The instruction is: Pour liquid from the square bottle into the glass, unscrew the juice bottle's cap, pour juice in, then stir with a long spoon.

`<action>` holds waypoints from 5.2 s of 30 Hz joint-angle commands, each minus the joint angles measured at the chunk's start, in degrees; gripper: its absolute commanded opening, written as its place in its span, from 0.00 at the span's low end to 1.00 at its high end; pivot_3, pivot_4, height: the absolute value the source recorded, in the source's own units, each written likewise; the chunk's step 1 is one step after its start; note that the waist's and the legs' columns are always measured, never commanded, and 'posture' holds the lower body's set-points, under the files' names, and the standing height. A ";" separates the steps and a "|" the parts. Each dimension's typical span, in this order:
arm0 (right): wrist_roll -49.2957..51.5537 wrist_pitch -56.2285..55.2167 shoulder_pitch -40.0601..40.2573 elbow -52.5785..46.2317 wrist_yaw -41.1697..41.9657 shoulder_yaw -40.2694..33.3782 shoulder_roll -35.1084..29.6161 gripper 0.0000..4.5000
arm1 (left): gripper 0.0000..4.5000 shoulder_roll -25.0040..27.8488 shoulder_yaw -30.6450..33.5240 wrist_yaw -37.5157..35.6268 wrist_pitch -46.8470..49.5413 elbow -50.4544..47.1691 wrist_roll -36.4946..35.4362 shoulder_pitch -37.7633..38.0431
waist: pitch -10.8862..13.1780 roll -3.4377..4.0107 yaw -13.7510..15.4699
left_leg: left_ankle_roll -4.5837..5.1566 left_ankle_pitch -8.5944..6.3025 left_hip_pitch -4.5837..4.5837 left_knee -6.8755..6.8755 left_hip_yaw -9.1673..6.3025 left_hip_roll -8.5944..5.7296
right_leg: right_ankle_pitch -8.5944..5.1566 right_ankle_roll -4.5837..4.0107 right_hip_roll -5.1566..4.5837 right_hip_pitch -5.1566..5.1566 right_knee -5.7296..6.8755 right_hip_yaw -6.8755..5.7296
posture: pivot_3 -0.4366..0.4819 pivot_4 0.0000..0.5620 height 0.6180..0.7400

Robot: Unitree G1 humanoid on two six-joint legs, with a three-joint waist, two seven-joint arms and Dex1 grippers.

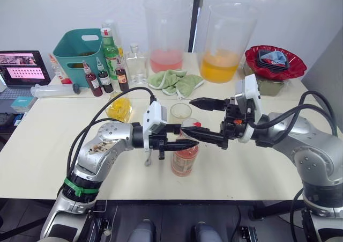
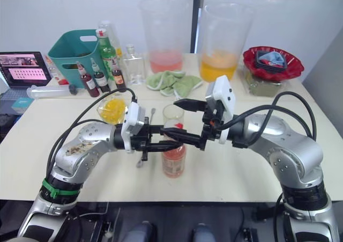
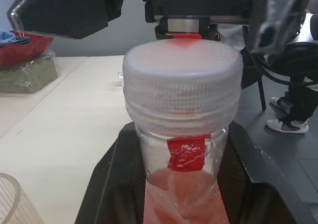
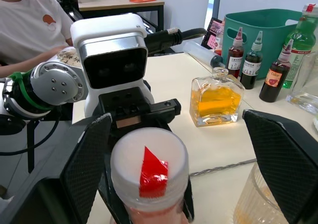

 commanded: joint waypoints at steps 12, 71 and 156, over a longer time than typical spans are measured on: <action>-1.38 0.97 -3.07 0.00 4.48 2.82 -2.45 0.36 | 0.33 0.40 -0.61 0.79 0.95 -2.13 0.54 2.17 | 0.00 0.00 0.00 | 0.00 0.00 0.13 0.00 -0.02 0.03 | 0.00 0.00 0.04 0.19 -0.08 -0.03 | 0.48 0.27 1.00; -9.92 -8.79 -5.52 6.71 26.32 6.69 -4.99 0.36 | 0.33 0.60 -2.85 2.11 -1.43 -4.71 2.60 5.22 | 0.00 0.00 0.01 | 0.05 -0.04 0.53 -0.04 -0.07 0.07 | -0.02 0.02 0.10 0.77 -0.50 -0.10 | 0.48 0.27 1.00; -5.15 -15.01 -22.02 24.18 39.87 13.24 -7.53 0.99 | 0.33 0.98 -3.73 2.49 -2.81 -5.69 3.70 5.32 | 0.00 0.02 -0.50 | 0.08 -0.10 0.49 -0.12 -0.17 0.08 | -0.01 0.02 0.05 0.67 -0.50 -0.12 | 0.48 0.27 1.00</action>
